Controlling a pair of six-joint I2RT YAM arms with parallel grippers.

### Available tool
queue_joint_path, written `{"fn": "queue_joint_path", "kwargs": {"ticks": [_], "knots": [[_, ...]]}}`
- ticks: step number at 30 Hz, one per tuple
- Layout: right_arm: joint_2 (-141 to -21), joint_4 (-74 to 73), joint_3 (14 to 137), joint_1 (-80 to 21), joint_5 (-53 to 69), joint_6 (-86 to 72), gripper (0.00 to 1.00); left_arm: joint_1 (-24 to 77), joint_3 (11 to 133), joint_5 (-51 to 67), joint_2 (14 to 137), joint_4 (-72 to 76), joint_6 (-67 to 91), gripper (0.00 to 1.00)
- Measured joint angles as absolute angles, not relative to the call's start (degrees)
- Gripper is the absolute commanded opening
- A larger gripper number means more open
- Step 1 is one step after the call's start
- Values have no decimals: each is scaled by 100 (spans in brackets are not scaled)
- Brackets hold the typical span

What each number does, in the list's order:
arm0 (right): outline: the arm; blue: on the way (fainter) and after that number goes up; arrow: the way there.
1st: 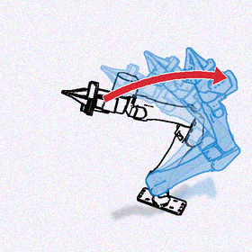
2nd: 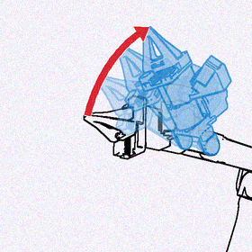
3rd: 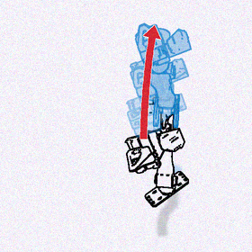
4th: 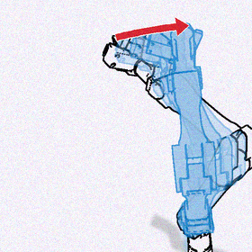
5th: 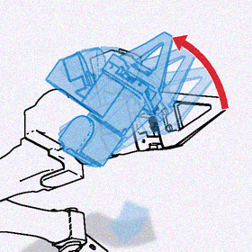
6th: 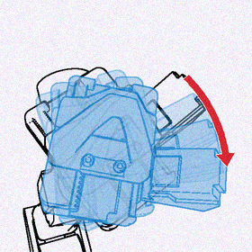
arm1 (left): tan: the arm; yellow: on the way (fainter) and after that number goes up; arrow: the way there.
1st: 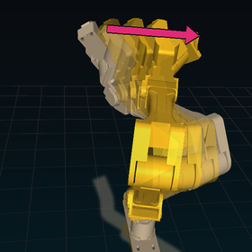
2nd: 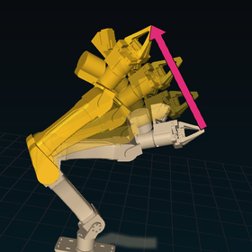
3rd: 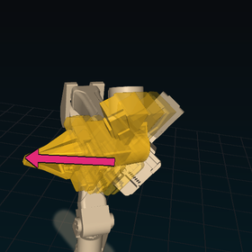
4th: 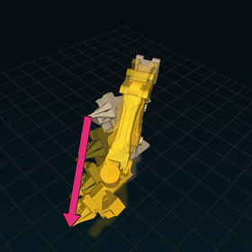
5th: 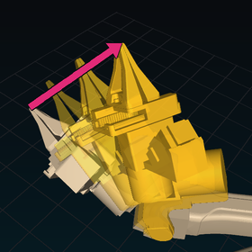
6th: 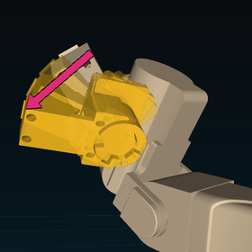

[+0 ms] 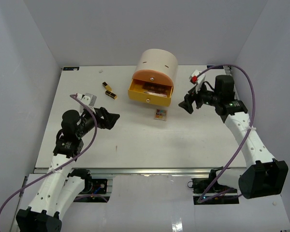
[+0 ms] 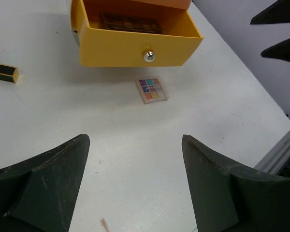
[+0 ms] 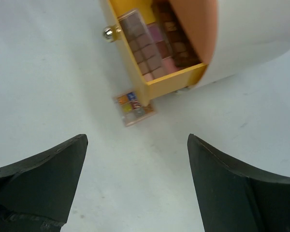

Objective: Organize the makeup

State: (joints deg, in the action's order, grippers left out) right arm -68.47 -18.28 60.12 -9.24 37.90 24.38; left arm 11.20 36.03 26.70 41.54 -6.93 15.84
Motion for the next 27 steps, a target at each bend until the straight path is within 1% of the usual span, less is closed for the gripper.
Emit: {"fn": "queue_joint_path", "kwargs": {"ticks": [4,7,11,16,20,27], "knots": [[-6565,-1528,5172,-278,4581,2142,91,1289,3603,2942,4529,-583,1792,84],[-6556,-1302,5075,130,5153,2064,92,1657,3598,2920,4599,-552,1918,83],[-6596,-1054,5070,400,5712,2000,92,2230,3597,2716,4587,-490,2041,83],[-6642,-972,5054,477,5977,1983,92,2638,3573,2363,4637,-360,2209,83],[-6645,-917,4994,504,6050,1967,92,3169,3459,1920,4904,-76,2355,84],[-6706,-884,4971,612,6060,1888,93,4334,3143,670,5515,611,2545,85]]}}
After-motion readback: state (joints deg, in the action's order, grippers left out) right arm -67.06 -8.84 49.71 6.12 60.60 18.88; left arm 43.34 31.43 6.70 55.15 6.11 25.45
